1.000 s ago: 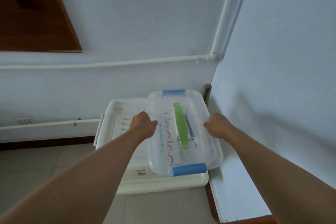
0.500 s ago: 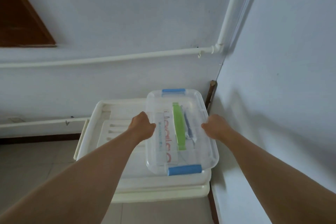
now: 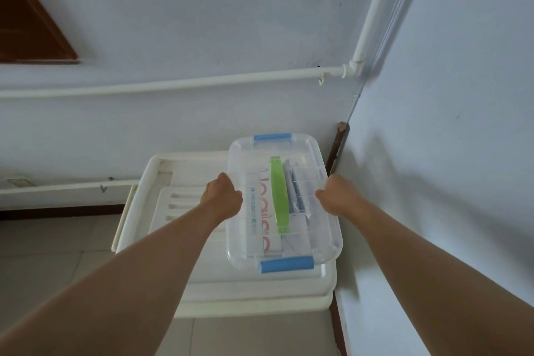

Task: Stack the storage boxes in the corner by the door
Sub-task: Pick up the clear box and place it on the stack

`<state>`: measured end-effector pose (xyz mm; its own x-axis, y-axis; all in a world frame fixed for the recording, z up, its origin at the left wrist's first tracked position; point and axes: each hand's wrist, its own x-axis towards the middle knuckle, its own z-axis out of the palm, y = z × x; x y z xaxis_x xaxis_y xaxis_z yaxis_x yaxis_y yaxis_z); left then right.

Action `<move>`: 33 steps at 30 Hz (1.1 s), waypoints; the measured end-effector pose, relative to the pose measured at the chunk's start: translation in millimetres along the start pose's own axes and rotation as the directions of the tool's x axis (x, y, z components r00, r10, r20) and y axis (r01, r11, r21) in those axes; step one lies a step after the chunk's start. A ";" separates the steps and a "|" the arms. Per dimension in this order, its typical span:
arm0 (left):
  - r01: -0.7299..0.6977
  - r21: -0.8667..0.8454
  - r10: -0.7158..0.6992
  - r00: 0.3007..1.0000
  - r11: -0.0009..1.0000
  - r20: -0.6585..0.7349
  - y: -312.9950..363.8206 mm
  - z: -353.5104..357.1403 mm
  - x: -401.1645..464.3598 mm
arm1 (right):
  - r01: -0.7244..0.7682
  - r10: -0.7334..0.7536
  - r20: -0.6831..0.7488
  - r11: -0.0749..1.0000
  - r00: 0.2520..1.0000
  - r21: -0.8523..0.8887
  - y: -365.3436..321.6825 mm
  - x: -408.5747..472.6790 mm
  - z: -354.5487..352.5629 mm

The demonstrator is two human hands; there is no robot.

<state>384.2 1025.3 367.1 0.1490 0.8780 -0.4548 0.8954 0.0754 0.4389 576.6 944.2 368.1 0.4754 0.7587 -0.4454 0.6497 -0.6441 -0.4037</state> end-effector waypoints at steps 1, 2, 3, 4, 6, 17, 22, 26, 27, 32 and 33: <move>0.000 0.001 0.000 1.000 1.000 -0.001 0.2 -0.2 -0.1 | 0.003 -0.003 -0.002 1.000 1.000 0.002 -0.1 0.4 0.5; 0.002 0.001 -0.002 1.000 1.000 0.000 0.1 0.1 -0.6 | 0.005 -0.005 -0.005 1.000 1.000 0.008 0.1 0.3 1.3; 0.003 -0.001 -0.003 1.000 1.000 0.000 0.3 0.6 -0.8 | 0.006 -0.006 -0.010 1.000 1.000 0.018 0.3 0.3 1.7; 0.003 -0.004 -0.003 1.000 1.000 -0.001 0.3 1.3 -1.3 | 0.006 -0.006 -0.013 1.000 1.000 0.028 1.1 -0.3 2.4; 0.003 -0.003 -0.003 1.000 1.000 -0.002 0.4 1.6 -2.2 | 0.007 -0.006 -0.020 0.999 1.000 0.038 2.8 -0.2 4.7; 0.002 0.017 -0.003 1.000 1.000 0.030 -7.1 -10.5 -36.8 | -0.017 0.019 -0.096 1.000 0.995 0.022 -8.1 -21.7 0.2; 0.018 0.084 -0.021 0.999 0.996 0.031 -25.6 -24.0 -67.5 | -0.016 0.007 -0.147 0.998 0.989 -0.058 -22.9 -51.3 -6.9; 0.017 0.103 -0.018 1.000 0.995 0.010 -49.0 -36.8 -91.2 | 0.001 -0.009 -0.137 0.998 0.991 -0.057 -37.6 -76.4 -1.6; 0.016 0.102 -0.016 1.000 0.995 0.006 -57.2 -40.4 -98.2 | 0.009 -0.016 -0.128 0.998 0.992 -0.056 -42.3 -84.4 2.3; 0.000 0.094 0.001 1.000 0.996 -0.005 -89.3 -51.9 -129.6 | 0.044 -0.051 -0.135 0.997 0.989 -0.059 -60.1 -121.4 19.6; -0.007 0.090 0.008 1.000 0.996 -0.011 -97.3 -53.9 -137.6 | 0.051 -0.059 -0.138 0.997 0.989 -0.061 -63.3 -131.3 23.6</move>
<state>254.0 922.7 428.8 0.1515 0.8839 -0.4425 0.9284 0.0263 0.3705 459.0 883.0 433.3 0.5134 0.8017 -0.3059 0.7082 -0.5972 -0.3765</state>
